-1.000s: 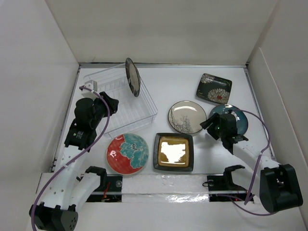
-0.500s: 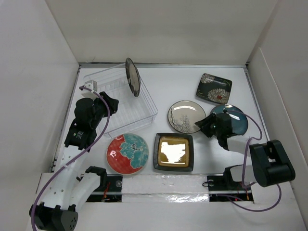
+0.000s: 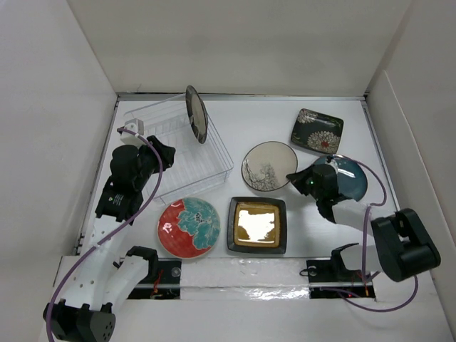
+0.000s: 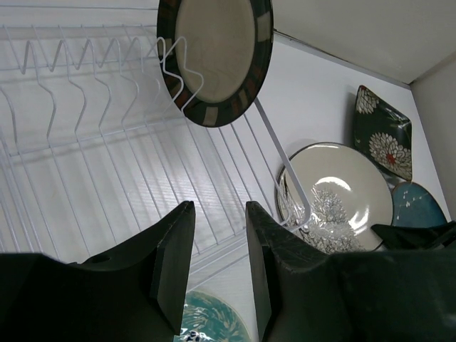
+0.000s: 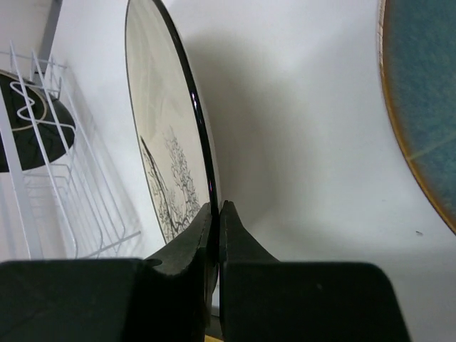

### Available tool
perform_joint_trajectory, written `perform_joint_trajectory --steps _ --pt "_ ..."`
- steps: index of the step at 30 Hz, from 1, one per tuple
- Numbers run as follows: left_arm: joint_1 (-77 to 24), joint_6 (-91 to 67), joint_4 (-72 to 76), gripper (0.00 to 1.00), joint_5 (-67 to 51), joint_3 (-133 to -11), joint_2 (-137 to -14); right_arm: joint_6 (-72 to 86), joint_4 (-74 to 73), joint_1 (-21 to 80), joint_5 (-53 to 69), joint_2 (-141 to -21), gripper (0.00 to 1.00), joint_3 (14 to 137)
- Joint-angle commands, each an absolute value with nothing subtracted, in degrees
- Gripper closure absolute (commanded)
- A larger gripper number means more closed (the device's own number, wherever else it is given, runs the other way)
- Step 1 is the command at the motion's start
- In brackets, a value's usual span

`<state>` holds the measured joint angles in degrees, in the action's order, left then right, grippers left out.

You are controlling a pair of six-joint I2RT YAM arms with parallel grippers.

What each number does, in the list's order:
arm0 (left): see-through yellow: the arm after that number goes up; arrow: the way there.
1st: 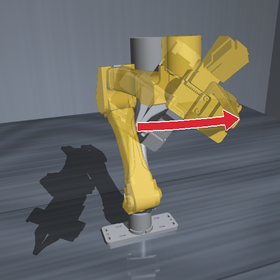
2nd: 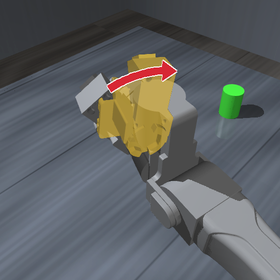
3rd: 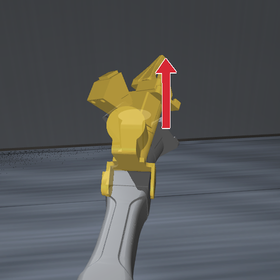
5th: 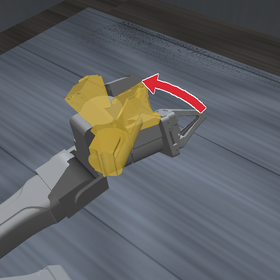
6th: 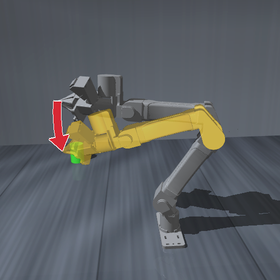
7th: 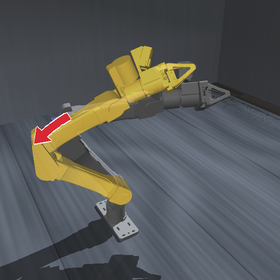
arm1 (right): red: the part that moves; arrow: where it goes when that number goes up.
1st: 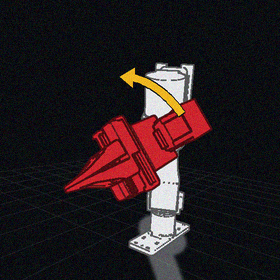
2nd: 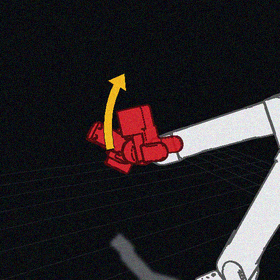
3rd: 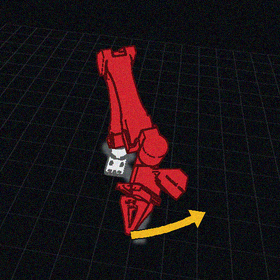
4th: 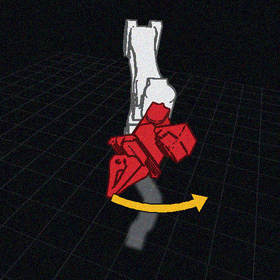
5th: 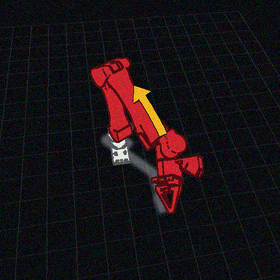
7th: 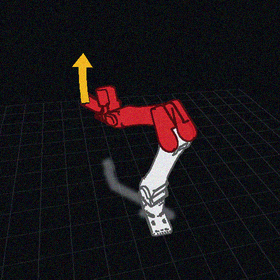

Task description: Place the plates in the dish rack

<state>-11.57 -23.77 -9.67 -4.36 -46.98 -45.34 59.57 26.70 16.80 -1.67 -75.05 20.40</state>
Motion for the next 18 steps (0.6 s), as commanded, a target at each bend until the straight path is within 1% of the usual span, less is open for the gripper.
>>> perform_joint_trajectory --steps 1,3,6,7,9,10,13,16,17,18 --pt "-11.87 -23.11 -7.38 0.68 -3.70 -47.81 -44.56 52.92 24.46 19.67 -14.03 -68.48 1.00 29.85" --pt "-11.87 -23.29 -7.99 0.69 -1.94 -48.07 -44.65 48.55 23.91 21.35 -17.65 -65.32 1.00 33.29" --pt "-11.87 -23.82 -7.48 0.71 -2.19 -47.82 -43.51 41.34 22.68 25.74 -26.08 -64.60 1.00 41.46" --pt "-11.87 -23.91 -7.12 0.74 -2.72 -47.81 -43.24 39.83 22.41 26.71 -29.41 -64.86 1.00 43.66" --pt "-11.87 -23.99 -6.86 0.83 -3.07 -47.81 -43.24 34.40 23.20 30.22 -31.46 -65.47 1.00 50.08" --pt "-11.87 -23.99 -6.51 1.00 -4.03 -47.64 -43.16 32.36 23.81 31.54 -33.81 -66.78 1.00 52.45" --pt "-11.87 -23.99 -5.63 1.00 -5.45 -47.20 -42.19 24.45 22.61 36.55 -35.24 -69.95 1.00 63.07" --pt "-11.87 -23.99 -6.24 1.00 -4.75 -47.99 -42.01 17.24 21.45 41.11 -36.38 -76.80 1.00 75.81" --pt "-11.87 -24.08 -6.41 1.00 -4.22 -48.08 -41.58 16.01 18.14 42.09 -37.00 -81.43 1.00 79.68" --pt "-11.87 -24.17 -6.68 1.00 -3.70 -48.51 -41.05 13.21 17.32 42.97 -37.09 -83.56 1.00 86.07"
